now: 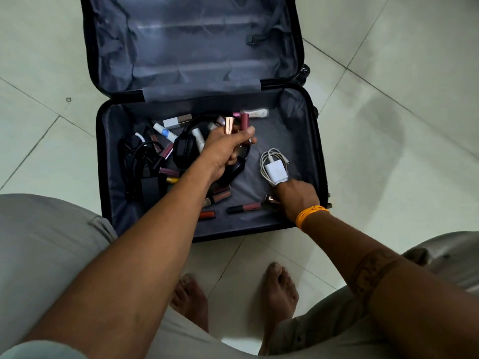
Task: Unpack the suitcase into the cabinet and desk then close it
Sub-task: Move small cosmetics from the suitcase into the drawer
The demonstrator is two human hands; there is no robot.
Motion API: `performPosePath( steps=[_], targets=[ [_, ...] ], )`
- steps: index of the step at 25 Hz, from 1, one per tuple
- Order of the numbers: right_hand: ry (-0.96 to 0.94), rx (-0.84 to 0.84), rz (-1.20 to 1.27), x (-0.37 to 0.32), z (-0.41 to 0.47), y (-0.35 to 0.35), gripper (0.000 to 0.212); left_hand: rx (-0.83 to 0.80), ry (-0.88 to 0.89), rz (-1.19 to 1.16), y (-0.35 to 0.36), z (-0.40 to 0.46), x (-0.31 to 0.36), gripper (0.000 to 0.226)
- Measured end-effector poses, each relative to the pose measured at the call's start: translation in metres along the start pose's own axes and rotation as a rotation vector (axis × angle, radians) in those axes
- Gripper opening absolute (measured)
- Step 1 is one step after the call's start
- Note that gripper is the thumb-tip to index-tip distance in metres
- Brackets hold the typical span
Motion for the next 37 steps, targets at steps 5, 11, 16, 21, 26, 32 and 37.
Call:
performPosePath(
  steps=[5, 11, 16, 21, 26, 32, 37],
  targets=[
    [0.068, -0.011, 0.05, 0.003, -0.001, 0.001, 0.023, -0.015, -0.004, 0.004, 0.005, 0.001, -0.007, 0.023],
    [0.389, 0.035, 0.655, 0.013, 0.023, -0.036, 0.024, 0.075, 0.026, 0.011, -0.011, -0.012, 0.028, 0.023],
    [0.655, 0.081, 1.259, 0.004, 0.01, -0.122, 0.023, 0.152, 0.022, 0.057, -0.05, -0.061, 0.088, 0.047],
    [0.673, 0.122, 1.485, -0.002, -0.012, -0.263, 0.022, 0.144, -0.002, 0.031, -0.055, -0.138, 0.177, 0.042],
    [0.642, 0.154, 1.572, 0.008, -0.058, -0.396, 0.021, 0.126, 0.008, 0.003, -0.03, -0.236, 0.265, 0.035],
    [0.659, 0.199, 1.627, 0.05, -0.15, -0.553, 0.021, 0.071, 0.047, 0.027, 0.01, -0.367, 0.39, 0.02],
    [0.681, 0.366, 1.666, 0.103, -0.239, -0.67, 0.018, -0.021, 0.13, 0.131, 0.064, -0.474, 0.49, 0.009]
  ],
)
Point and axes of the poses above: each hand's wrist, its own z-axis towards the middle knuckle, its own y-axis out of the palm, x = y × z, the point moved 8 cm from there along z, towards the middle knuckle, and after that the axes turned 13 degrees about x, right-handed, at the moved point
